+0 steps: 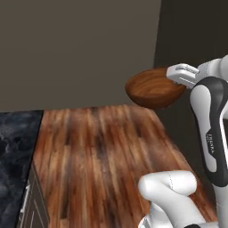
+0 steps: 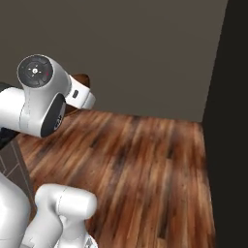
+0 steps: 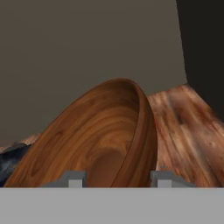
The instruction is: Pick up the bowls from the cabinet and place each bowl in front of a stool on the dining counter.
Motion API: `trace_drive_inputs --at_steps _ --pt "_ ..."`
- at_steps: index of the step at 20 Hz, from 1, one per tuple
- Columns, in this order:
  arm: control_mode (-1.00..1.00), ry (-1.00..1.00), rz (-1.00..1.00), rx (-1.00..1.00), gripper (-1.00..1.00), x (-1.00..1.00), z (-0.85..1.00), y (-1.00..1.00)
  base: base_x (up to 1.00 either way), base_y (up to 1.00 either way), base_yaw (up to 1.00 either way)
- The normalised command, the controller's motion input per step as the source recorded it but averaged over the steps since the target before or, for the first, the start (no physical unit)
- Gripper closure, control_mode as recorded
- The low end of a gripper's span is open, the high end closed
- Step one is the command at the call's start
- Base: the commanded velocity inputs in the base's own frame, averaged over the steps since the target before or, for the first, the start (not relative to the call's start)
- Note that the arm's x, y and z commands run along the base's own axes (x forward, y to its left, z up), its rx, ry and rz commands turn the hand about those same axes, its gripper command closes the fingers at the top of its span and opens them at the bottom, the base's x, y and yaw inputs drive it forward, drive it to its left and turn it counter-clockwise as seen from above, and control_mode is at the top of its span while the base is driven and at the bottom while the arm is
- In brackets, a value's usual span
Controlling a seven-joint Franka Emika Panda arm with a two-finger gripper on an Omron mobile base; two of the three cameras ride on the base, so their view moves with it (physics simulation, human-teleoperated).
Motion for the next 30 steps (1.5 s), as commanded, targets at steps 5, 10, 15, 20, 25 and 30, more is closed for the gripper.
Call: trace_drive_inputs --at_steps 5,10,15,20,25,30 --pt "1.0 0.0 0.0 0.0 1.0 0.0 0.0 0.0 1.0 0.0 0.46" --pt "1.0 0.0 0.0 0.0 1.0 0.0 0.0 0.0 1.0 0.0 0.49" --pt "1.0 0.0 0.0 0.0 1.0 0.0 0.0 0.0 1.0 0.0 0.49" --pt "1.0 0.0 0.0 0.0 1.0 0.0 0.0 0.0 1.0 -0.04 0.5" --pt "1.0 0.0 0.0 0.0 1.0 0.0 0.0 0.0 1.0 -0.09 0.5" --pt "1.0 0.0 0.0 0.0 1.0 0.0 0.0 0.0 1.0 -0.1 0.51"
